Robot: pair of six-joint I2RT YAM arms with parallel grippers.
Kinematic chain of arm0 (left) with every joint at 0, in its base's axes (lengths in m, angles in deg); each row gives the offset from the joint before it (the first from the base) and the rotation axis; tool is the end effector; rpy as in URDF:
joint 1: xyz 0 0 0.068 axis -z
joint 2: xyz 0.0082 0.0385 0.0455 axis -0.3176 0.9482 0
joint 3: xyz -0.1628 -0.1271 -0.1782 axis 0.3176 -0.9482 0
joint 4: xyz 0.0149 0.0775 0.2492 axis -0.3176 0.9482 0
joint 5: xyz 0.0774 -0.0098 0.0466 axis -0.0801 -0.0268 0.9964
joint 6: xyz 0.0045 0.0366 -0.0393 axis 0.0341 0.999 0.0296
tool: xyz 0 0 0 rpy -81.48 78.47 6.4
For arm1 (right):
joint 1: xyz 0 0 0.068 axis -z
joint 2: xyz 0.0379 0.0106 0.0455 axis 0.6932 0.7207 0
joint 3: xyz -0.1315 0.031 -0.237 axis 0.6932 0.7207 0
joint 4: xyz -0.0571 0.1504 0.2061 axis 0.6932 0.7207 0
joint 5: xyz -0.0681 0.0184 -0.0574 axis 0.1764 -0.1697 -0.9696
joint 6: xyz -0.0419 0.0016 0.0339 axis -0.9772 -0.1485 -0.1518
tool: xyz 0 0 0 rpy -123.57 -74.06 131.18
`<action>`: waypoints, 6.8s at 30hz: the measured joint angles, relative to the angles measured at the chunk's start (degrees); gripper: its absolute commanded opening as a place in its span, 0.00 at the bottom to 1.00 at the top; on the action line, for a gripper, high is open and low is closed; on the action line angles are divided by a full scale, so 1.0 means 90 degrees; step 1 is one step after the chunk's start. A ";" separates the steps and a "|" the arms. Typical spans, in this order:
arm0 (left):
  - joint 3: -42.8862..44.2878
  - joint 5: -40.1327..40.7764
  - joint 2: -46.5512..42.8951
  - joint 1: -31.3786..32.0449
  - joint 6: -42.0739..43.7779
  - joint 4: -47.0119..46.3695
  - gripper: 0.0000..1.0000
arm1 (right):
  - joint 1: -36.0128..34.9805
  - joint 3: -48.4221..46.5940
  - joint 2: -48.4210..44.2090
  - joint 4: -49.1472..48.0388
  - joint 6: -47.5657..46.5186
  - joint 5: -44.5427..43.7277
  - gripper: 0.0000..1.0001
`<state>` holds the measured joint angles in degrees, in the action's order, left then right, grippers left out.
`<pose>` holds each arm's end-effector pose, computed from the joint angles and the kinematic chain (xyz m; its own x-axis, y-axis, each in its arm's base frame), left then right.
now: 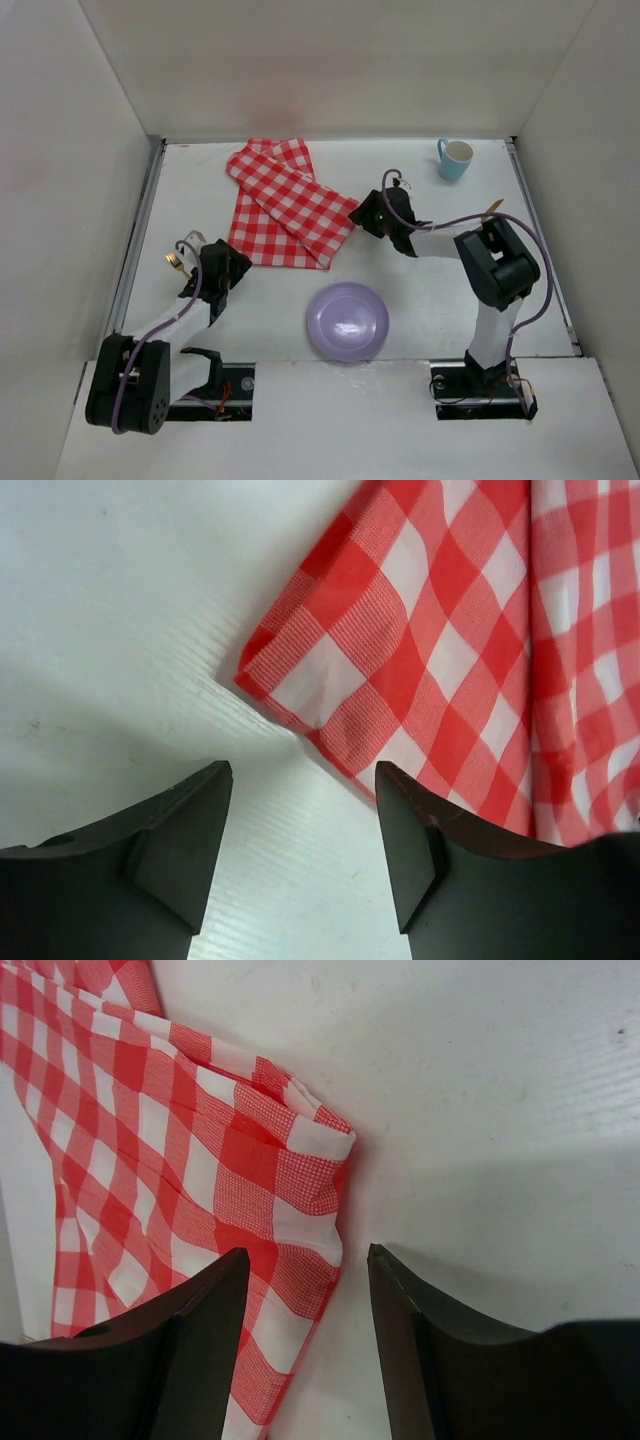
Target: Set the dinner table for one person
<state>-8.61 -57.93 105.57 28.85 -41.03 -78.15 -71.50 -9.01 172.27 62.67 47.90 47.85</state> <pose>0.2031 -0.0299 0.1552 -0.3471 -0.6757 -0.6504 -0.3730 0.7357 -0.5653 0.3511 0.1810 0.1509 -0.6155 0.5417 -0.5725 0.0931 0.7712 0.6297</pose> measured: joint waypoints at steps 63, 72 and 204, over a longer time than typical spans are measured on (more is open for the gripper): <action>-0.0437 0.0777 -0.1105 0.0901 -0.0573 0.0328 0.06 | 0.0976 0.3949 -0.4498 0.1088 0.0651 -0.1520 0.08; -0.0714 0.1003 -0.2144 0.1117 -0.0784 0.1392 0.25 | 0.0935 0.4204 -0.5085 0.1467 0.0792 -0.1358 0.10; 0.0733 0.1056 0.0758 0.1508 0.0032 -0.1287 0.43 | 0.0129 -0.1331 0.0104 0.2594 -0.1285 0.0444 0.24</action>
<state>-2.01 -48.42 112.39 42.42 -40.75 -89.74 -70.34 -20.98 173.21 86.01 36.34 51.85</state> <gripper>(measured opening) 0.425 0.173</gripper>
